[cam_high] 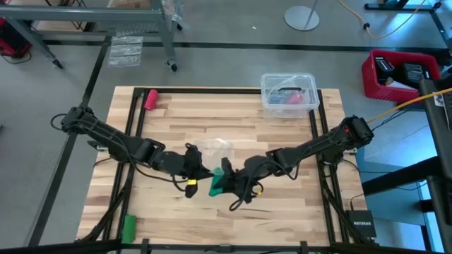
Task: Roll bandage
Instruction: Put the rolled green bandage into the transparent zip bag
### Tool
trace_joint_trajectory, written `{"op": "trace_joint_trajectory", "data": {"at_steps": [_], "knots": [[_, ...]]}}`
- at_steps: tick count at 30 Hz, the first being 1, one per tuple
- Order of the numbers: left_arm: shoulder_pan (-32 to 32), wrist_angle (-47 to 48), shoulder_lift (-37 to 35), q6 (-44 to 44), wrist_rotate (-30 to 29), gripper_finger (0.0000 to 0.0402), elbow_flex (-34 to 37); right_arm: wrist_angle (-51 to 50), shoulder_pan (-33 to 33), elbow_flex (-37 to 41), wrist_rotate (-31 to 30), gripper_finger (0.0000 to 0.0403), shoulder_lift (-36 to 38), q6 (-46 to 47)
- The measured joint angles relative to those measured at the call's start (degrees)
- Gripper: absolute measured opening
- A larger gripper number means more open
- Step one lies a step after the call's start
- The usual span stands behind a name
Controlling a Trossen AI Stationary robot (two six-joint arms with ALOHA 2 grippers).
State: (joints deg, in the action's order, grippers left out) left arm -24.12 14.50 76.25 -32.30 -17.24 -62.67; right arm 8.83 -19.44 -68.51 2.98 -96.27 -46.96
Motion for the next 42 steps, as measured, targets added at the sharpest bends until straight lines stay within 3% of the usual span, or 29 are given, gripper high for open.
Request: {"op": "trace_joint_trajectory", "data": {"at_steps": [12, 23, 36, 42], "knots": [[0.15, -1.03, -0.54, -1.31, 0.12, 0.0003, -0.13, 8.64, -2.10, 0.33, -3.56, 0.0081, -0.11, -9.87], [1.81, -3.25, -5.79, -5.24, 2.40, 0.0003, -0.04, 13.70, -4.24, 0.04, -24.02, 0.0081, 0.07, -22.07], [2.02, -4.74, -5.70, -6.01, 2.45, 0.0003, 0.02, 8.10, -3.50, 0.02, -43.75, 0.0081, 0.02, -10.02], [2.60, -4.83, -5.66, -4.94, -0.17, 0.0003, 0.02, 7.09, -2.82, 0.02, -48.73, 0.0084, 0.02, -0.92]]}}
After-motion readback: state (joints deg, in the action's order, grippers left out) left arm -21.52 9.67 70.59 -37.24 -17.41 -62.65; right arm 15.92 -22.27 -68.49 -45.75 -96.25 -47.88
